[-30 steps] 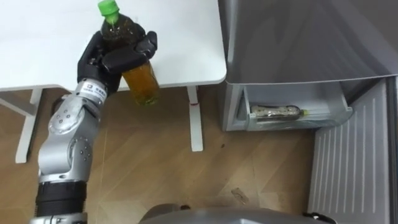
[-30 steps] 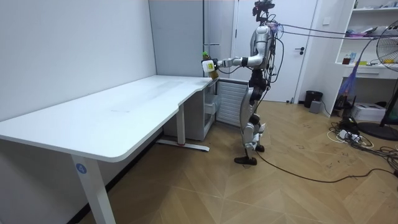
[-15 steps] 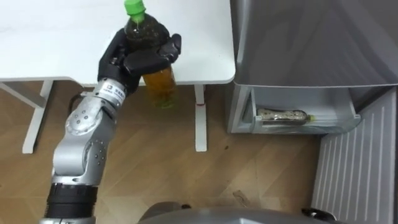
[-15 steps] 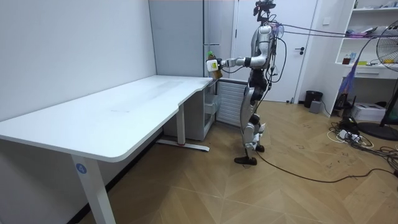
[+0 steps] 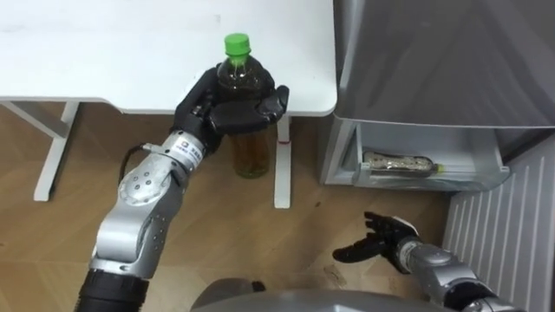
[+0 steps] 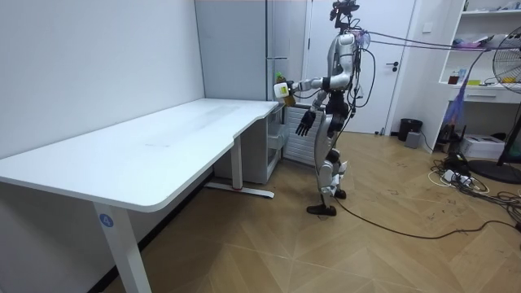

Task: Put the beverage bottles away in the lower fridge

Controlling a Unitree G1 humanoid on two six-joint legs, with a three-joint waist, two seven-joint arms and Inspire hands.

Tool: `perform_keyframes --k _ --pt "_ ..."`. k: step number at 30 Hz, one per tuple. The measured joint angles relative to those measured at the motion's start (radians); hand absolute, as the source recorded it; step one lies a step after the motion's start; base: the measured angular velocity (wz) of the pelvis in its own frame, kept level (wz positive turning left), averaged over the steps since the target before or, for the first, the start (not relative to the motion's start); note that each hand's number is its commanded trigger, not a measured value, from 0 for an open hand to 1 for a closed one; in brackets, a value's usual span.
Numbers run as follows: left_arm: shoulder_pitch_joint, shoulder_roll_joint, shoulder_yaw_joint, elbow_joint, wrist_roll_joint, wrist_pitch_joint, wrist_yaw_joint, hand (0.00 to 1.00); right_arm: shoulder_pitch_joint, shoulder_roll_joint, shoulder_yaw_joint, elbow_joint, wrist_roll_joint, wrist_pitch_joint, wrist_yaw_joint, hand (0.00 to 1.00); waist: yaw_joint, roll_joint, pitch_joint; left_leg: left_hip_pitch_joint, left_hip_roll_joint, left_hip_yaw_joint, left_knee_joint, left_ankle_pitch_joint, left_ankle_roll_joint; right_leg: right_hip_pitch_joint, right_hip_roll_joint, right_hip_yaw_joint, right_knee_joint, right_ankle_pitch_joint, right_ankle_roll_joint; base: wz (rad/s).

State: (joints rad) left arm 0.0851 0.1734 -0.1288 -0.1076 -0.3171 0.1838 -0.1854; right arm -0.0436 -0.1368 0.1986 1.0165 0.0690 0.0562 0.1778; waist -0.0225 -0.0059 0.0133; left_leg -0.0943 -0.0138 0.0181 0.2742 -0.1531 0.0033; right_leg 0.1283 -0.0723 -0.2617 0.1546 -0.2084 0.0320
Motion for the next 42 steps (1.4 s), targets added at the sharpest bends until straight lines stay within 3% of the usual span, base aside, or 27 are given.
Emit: perform_keyframes --k 10,24,39,42 --pt "0.022 -0.005 -0.037 0.032 0.028 -0.014 -0.019 1.00 0.011 0.010 0.017 -0.196 -0.042 0.001 0.096 0.00 -0.006 -0.005 -0.0011 0.008 0.001 0.008 0.000 0.000 0.000 0.005 -0.001 0.010 0.003 0.000 0.000 -0.02" --pt "0.063 0.006 -0.085 0.044 0.048 -0.024 -0.054 1.00 0.103 -0.013 0.057 -0.583 -0.056 0.011 0.333 0.00 0.002 -0.015 0.0012 -0.002 0.002 0.006 0.018 -0.002 0.004 0.001 -0.002 0.011 0.020 0.000 0.001 0.01" --pt "0.065 0.018 -0.191 0.060 0.049 -0.043 -0.106 1.00 0.102 -0.028 0.138 -0.724 -0.027 0.012 0.493 0.00 0.008 -0.018 0.0038 -0.020 0.003 0.006 0.020 -0.002 0.006 -0.022 -0.002 0.010 0.032 -0.001 0.002 0.00" --pt "0.065 0.019 -0.191 0.062 0.047 -0.043 -0.113 1.00 0.102 -0.034 0.148 -0.732 -0.002 0.032 0.511 0.00 0.014 -0.018 0.0038 -0.020 0.002 0.006 0.018 -0.002 0.006 -0.025 -0.002 0.013 0.033 -0.001 0.002 -0.01"
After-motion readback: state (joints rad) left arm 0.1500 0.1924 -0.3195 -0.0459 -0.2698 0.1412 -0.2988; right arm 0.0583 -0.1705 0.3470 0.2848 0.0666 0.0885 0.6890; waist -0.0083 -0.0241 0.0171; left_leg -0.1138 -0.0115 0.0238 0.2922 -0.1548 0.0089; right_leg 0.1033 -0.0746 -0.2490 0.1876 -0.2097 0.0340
